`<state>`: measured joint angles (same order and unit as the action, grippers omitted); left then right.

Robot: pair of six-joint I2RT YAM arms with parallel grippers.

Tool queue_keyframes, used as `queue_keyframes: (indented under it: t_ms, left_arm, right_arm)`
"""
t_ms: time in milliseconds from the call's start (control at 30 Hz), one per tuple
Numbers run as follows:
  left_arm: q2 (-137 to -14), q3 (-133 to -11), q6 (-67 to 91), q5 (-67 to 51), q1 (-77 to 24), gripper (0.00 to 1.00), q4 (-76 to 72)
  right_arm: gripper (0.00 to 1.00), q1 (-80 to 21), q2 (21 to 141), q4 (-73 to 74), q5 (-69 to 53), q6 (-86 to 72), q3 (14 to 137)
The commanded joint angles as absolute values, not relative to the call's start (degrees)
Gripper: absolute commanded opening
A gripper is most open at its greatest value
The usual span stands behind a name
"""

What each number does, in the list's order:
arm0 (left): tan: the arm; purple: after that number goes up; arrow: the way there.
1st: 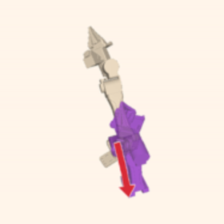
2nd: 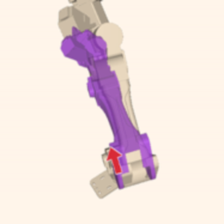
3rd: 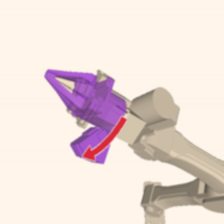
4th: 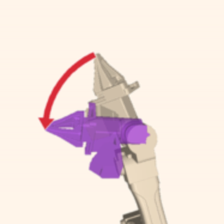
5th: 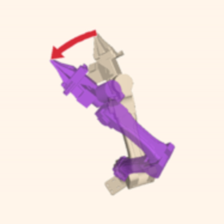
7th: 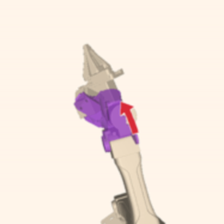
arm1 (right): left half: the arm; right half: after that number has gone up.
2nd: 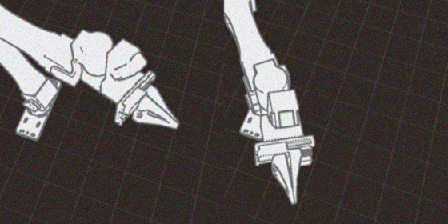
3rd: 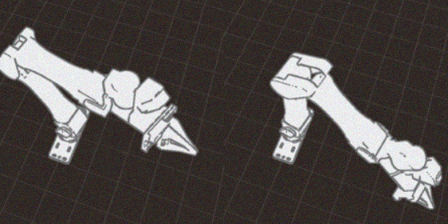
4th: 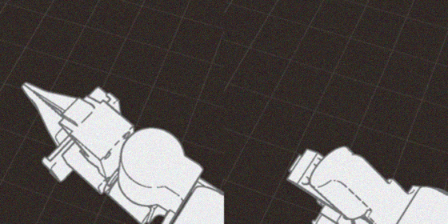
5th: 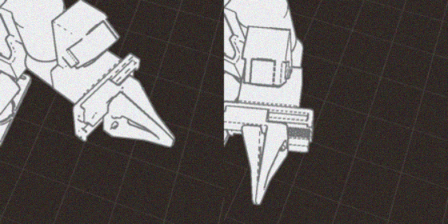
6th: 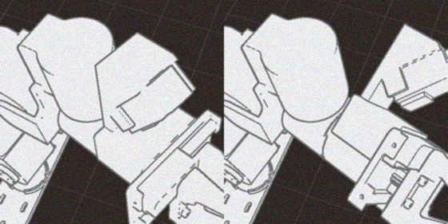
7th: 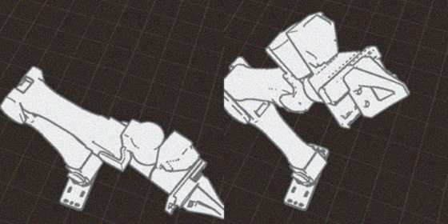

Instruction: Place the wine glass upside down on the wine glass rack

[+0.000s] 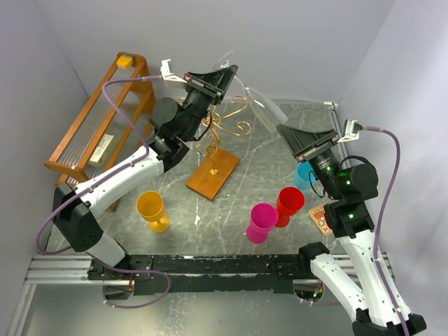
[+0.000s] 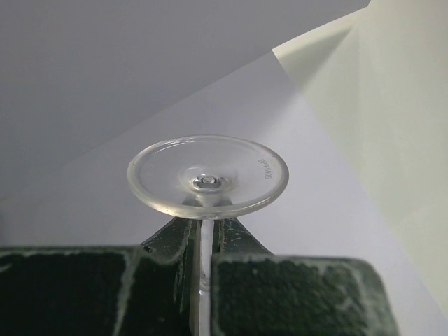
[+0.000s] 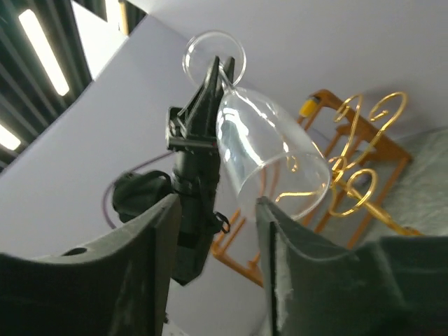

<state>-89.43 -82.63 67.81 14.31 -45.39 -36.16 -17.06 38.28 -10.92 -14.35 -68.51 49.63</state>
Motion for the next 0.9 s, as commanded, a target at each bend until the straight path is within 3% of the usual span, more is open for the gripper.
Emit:
queue_keyframes:
  t_ms: [0, 300, 600, 733, 867]
  left_arm:
    - [-89.84, -86.02, 62.53, 12.31, -44.76, 0.07, -38.07]
    - [-85.33, -85.19, 52.63, 9.46, -43.63, 0.07, -28.65]
    - [-80.06, -85.86, 40.04, -7.21, -41.55, 0.07, -20.70]
    - [-78.75, -87.00, 36.01, -15.40, -41.51, 0.07, -17.77]
    - [-78.21, -86.23, 33.57, -24.23, -41.52, 0.07, -19.46]
  right_arm:
    - [0.56, -17.21, 36.42, -2.73, -14.15, -63.11, 53.13]
    - [0.66, -17.23, 35.32, 9.74, -14.52, -48.15, 56.14]
    - [0.71, -17.18, 39.89, 15.42, -17.33, -32.81, 66.10]
    - [0.71, -17.22, 44.09, 13.51, -23.59, -30.45, 69.62]
    - [0.72, -17.26, 47.75, 2.88, -39.00, -32.22, 68.65]
